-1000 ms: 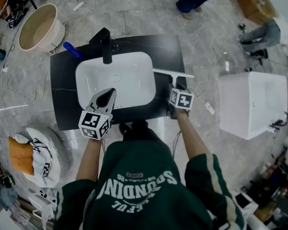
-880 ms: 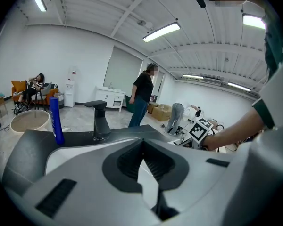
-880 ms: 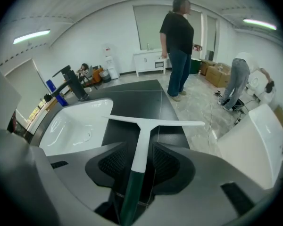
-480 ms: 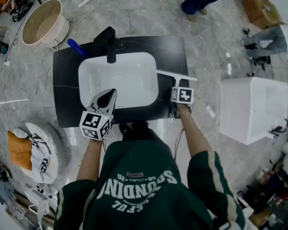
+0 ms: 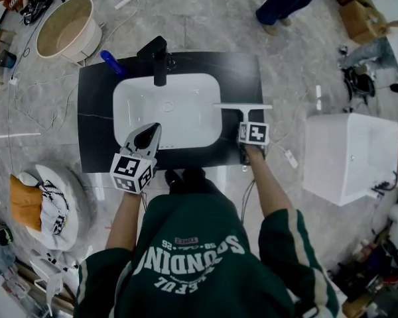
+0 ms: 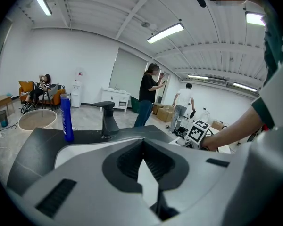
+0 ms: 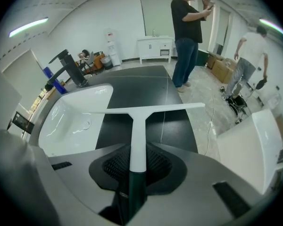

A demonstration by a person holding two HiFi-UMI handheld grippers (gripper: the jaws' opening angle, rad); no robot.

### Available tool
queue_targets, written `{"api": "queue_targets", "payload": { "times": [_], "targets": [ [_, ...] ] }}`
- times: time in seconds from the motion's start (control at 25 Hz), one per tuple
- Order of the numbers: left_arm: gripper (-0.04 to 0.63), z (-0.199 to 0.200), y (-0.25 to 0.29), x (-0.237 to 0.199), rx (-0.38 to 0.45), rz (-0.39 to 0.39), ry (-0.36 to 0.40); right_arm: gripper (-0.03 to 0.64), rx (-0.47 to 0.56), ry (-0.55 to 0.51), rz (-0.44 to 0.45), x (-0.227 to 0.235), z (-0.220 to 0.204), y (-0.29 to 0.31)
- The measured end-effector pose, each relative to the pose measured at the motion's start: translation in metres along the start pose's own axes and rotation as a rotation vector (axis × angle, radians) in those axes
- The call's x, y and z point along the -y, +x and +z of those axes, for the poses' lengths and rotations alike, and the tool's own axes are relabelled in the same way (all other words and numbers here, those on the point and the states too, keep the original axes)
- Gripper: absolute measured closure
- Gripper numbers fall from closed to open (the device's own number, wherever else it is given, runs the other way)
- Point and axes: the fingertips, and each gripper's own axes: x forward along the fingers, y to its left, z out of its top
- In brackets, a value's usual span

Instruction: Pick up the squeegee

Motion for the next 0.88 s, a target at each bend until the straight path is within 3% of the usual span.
{"api": "queue_targets", "payload": {
  "times": [0.44, 0.88],
  "targets": [
    [0.594, 0.004, -0.028, -0.014, 0.043, 0.048, 0.006, 0.54, 0.092, -0.081, 0.063, -0.047, 0.018, -0.025],
    [0.594, 0.011, -0.073, -0.026, 0.103, 0.114, 0.014, 0.54, 0.215, -0.154, 0.181, -0.117, 0.035, -0.076]
  ]
}}
